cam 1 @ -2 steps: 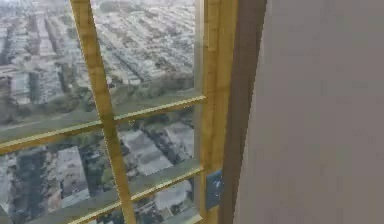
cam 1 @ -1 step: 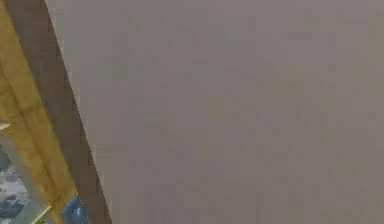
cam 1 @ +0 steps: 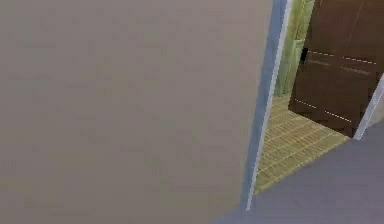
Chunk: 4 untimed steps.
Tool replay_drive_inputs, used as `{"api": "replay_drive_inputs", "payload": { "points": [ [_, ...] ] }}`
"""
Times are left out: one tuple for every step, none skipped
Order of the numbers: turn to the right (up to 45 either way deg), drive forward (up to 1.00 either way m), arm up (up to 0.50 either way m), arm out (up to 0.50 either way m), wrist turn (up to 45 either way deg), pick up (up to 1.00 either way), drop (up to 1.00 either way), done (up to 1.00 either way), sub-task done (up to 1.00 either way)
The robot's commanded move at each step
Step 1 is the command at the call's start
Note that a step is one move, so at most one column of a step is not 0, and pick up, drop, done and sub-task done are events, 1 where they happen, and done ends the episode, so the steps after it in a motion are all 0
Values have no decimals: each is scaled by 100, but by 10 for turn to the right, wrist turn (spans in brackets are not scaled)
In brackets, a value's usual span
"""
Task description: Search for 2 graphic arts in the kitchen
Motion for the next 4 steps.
{"api": "replay_drive_inputs", "payload": {
  "points": [
    [450, 0, 0, 0, 0, 0, 0, 0, 0],
    [120, 0, 0, 0, 0, 0, 0, 0, 0],
    [0, 15, 0, 0, 0, 0, 0, 0, 0],
    [450, 0, 0, 0, 0, 0, 0, 0, 0]
  ]
}}
